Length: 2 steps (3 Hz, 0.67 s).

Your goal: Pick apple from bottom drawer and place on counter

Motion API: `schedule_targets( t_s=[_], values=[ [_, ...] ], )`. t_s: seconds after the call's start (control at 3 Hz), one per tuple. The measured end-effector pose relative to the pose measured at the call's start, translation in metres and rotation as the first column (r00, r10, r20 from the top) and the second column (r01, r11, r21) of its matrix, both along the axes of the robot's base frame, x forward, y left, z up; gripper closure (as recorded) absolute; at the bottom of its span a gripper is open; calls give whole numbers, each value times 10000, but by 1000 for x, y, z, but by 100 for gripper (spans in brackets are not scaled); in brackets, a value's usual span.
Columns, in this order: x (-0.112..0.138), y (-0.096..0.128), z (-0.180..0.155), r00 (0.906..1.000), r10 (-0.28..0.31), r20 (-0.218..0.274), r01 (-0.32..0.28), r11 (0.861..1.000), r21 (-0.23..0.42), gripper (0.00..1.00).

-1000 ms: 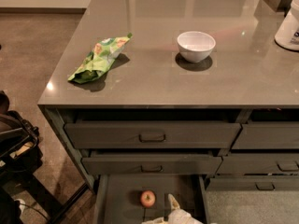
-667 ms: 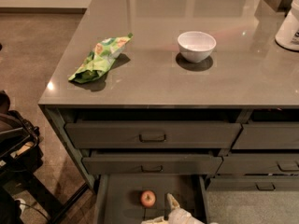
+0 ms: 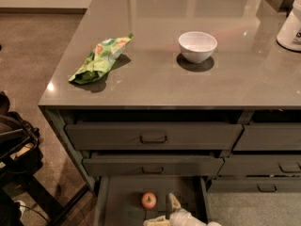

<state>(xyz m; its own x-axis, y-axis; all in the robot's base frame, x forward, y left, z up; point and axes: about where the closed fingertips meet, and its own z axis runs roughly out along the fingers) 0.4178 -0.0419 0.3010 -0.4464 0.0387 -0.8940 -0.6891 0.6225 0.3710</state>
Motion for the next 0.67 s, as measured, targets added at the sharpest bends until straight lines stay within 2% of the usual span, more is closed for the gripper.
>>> schedule_targets(
  t_s=[0.33, 0.67],
  values=[
    [38, -24, -37, 9986, -372, 373, 376, 9993, -82, 0],
    [38, -23, -37, 9987, -345, 386, 348, 9994, -78, 0]
  ],
)
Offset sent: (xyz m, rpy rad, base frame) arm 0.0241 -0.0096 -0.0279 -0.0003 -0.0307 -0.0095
